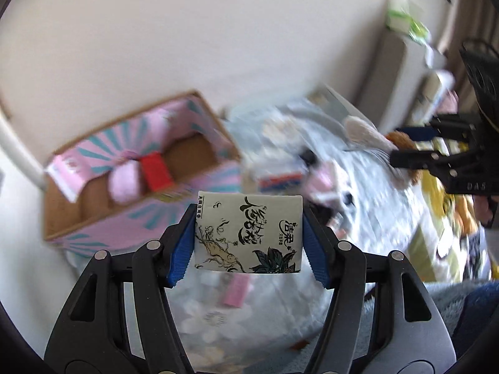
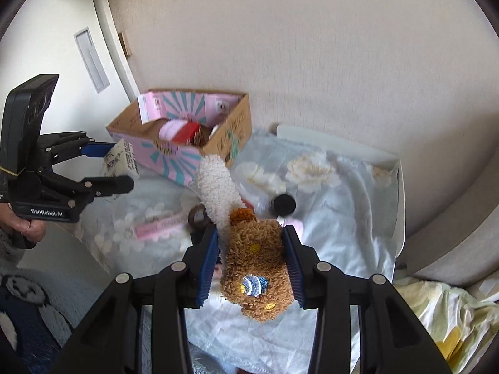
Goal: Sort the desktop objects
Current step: 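Carry the tissue pack and teddy plush over the cardboard box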
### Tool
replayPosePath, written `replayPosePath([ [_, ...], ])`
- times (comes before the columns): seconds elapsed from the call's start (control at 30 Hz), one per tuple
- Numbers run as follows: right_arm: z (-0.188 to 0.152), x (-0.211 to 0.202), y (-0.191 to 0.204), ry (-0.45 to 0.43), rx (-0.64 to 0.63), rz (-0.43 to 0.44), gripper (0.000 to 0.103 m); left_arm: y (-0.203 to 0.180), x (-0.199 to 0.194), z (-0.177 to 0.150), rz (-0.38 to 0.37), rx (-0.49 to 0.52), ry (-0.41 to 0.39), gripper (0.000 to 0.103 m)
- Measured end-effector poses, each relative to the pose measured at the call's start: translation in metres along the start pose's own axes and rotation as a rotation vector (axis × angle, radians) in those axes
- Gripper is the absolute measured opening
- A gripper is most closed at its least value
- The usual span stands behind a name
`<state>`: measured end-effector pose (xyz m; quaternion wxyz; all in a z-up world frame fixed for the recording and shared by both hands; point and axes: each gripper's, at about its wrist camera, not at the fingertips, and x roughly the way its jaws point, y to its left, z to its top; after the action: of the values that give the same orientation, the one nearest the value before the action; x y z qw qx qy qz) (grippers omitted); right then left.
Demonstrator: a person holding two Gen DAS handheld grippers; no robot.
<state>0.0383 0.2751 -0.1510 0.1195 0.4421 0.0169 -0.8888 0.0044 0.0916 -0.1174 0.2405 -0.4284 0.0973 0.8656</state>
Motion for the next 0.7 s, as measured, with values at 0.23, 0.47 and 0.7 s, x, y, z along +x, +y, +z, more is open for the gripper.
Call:
replayPosePath([
  [0.23, 0.06, 0.008, 0.019, -0.062, -0.036, 0.012, 0.038, 0.072, -0.038, 0.025, 0.127, -0.142, -0.103, 0.06],
  [0.47, 0.122, 0.037, 0.046, -0.079, -0.011, 0.094, 0.038, 0.134, -0.049, 0.046, 0.21, -0.228, -0.138, 0.06],
  [0.7, 0.165, 0.099, 0.071, -0.001, 0.054, 0.119, 0.038, 0.179, -0.017, 0.056, 0.245, -0.278, -0.096, 0.06],
])
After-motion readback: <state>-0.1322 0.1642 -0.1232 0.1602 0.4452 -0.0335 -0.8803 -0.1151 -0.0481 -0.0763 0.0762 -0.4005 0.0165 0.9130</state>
